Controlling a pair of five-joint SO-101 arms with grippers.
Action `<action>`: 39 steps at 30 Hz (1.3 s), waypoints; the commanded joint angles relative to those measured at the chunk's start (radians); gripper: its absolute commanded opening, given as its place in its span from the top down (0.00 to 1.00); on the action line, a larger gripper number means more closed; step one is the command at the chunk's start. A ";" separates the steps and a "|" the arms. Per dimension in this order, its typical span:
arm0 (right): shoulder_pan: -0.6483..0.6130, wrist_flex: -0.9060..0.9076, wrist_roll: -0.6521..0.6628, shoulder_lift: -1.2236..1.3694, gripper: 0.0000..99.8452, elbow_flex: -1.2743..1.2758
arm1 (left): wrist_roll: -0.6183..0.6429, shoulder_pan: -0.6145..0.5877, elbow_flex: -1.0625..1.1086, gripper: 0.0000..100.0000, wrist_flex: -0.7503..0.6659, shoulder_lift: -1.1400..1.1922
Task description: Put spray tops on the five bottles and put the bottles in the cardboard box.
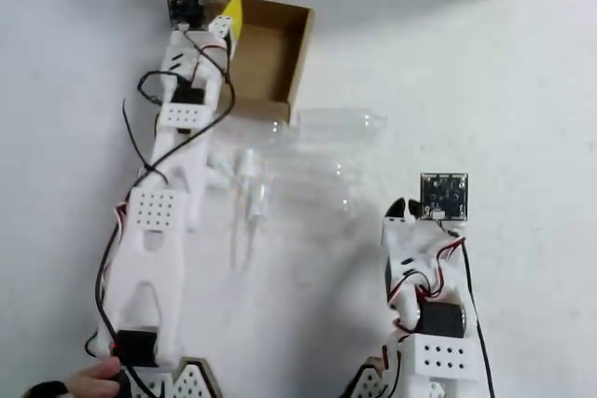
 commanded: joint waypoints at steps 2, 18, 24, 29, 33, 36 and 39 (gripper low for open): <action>-0.001 -0.012 0.011 0.001 0.98 0.009 | 0.017 -0.012 -0.061 0.81 0.029 -0.016; -0.001 -0.012 0.011 0.001 0.98 0.009 | 0.015 -0.013 -0.069 0.72 0.110 -0.022; -0.001 -0.012 0.011 0.001 0.98 0.009 | 0.018 -0.013 -0.071 0.68 0.149 -0.027; -0.001 -0.012 0.011 0.001 0.98 0.009 | 0.012 -0.013 -0.098 0.68 0.209 -0.027; -0.001 -0.013 0.011 0.001 0.98 0.009 | 0.018 -0.022 -0.209 0.68 0.331 -0.018; -0.001 -0.015 0.011 0.001 0.98 0.009 | 0.018 -0.027 -0.282 0.68 0.434 -0.018; -0.001 -0.016 0.011 0.001 0.98 0.009 | 0.009 -0.024 -0.362 0.68 0.582 -0.018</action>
